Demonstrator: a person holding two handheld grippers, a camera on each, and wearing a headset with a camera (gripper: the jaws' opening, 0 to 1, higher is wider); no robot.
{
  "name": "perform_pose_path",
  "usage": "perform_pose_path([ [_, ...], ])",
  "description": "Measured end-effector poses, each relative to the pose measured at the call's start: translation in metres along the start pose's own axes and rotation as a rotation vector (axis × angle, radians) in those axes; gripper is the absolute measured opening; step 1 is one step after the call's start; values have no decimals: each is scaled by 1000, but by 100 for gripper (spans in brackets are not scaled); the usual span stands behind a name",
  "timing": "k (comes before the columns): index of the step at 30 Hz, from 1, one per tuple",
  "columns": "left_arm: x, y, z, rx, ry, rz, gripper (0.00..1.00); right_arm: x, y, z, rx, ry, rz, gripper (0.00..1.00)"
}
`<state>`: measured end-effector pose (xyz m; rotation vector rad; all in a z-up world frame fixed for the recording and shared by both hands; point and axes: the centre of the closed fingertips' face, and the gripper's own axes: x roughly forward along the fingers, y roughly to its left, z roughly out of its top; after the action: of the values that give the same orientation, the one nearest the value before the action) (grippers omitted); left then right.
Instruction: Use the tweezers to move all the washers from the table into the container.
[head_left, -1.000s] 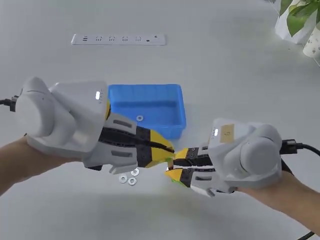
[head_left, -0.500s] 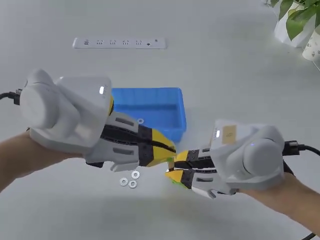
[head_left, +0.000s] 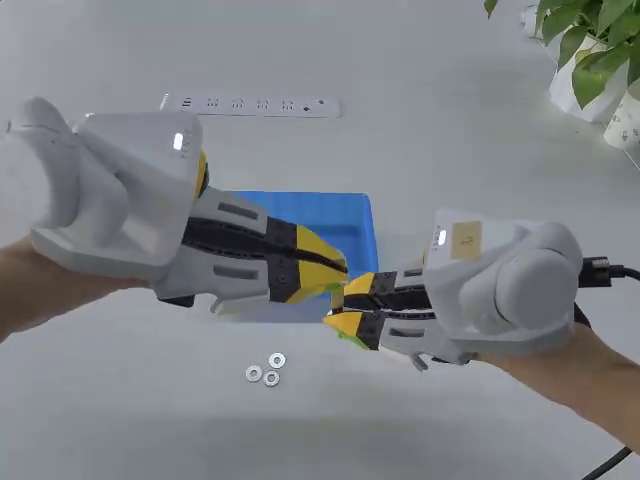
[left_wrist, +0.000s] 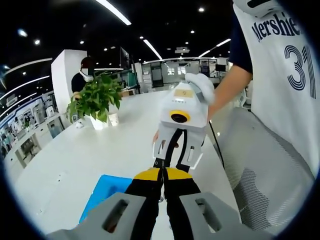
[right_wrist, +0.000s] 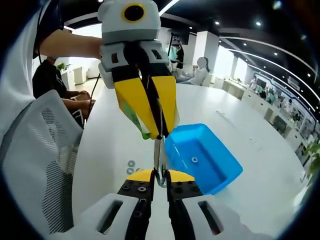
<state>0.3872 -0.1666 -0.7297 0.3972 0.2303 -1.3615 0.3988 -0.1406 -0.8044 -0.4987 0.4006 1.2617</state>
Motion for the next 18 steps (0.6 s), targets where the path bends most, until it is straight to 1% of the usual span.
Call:
perform_pose_path([
  [4, -9, 8, 9, 26, -7, 22, 5, 0, -9, 14, -29, -18, -15, 11],
  [8, -15, 17, 14, 49, -9, 40, 5, 2, -17, 24, -54, -30, -26, 11],
  [13, -20, 29, 17, 57, -17, 61, 5, 5, -27, 33, -67, -42, -41, 11],
  [18, -23, 38, 18, 58, -24, 71, 5, 13, -35, 40, -77, -51, -42, 11],
])
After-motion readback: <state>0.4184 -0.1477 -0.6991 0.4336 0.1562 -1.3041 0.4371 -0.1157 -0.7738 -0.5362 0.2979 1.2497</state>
